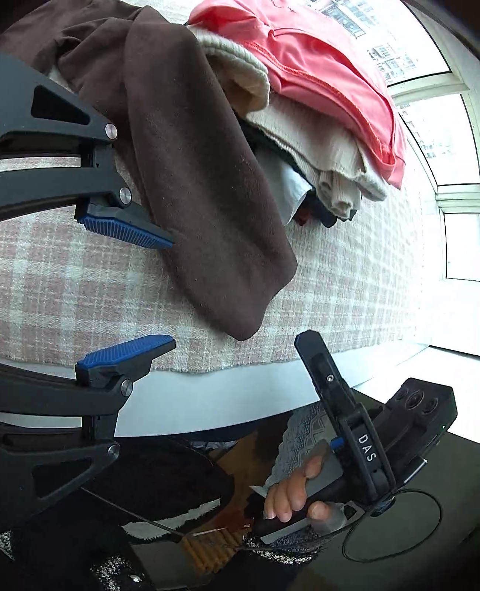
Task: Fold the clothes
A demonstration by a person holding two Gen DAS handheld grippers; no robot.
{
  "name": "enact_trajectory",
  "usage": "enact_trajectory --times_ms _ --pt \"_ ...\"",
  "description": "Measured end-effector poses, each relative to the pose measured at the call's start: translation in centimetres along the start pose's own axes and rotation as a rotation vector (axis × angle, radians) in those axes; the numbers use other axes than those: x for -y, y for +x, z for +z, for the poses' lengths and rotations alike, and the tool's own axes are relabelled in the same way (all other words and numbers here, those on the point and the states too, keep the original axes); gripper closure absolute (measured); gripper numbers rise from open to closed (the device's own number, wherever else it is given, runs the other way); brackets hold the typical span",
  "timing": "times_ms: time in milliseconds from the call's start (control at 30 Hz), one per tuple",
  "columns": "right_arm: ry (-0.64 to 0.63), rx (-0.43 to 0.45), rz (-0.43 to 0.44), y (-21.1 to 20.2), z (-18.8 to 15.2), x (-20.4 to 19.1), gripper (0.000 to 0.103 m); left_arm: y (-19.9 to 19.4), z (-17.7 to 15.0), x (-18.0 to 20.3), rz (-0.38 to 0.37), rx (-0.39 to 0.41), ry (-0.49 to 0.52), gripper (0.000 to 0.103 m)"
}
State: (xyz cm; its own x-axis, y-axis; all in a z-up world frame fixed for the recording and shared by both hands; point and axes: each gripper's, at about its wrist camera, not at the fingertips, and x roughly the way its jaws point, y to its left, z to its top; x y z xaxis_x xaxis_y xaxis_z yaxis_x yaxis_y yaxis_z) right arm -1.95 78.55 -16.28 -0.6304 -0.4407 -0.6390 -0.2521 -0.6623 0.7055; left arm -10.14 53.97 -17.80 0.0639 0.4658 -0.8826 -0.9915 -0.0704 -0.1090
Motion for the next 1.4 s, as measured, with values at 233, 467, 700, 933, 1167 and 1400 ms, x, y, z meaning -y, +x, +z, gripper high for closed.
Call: enact_trajectory --times_ms 233,467,700,933,1167,1400 --pt "-0.242 -0.059 -0.120 5.0 3.7 -0.6 0.060 -0.7 -1.6 -1.3 0.021 -0.030 -0.073 0.057" --pt "-0.362 -0.114 0.004 6.8 5.6 -1.0 0.057 -2.2 -2.9 -3.2 0.070 -0.028 -0.152 0.056" --pt "-0.306 -0.008 0.071 0.3 7.2 -3.6 0.095 -2.5 -4.1 -6.3 0.118 0.002 -0.245 0.056" --pt "-0.296 0.033 0.106 -4.6 7.4 -8.6 0.095 -5.8 -3.2 -6.3 0.076 0.149 -0.316 0.056" --pt "-0.175 -0.061 0.244 -2.3 2.9 -11.6 0.095 -8.8 -3.6 -0.8 0.008 0.242 -0.244 0.051" --pt "-0.240 -0.204 0.260 5.3 -3.6 -15.9 0.095 -10.1 -12.9 -1.3 0.005 0.193 -0.460 0.051"
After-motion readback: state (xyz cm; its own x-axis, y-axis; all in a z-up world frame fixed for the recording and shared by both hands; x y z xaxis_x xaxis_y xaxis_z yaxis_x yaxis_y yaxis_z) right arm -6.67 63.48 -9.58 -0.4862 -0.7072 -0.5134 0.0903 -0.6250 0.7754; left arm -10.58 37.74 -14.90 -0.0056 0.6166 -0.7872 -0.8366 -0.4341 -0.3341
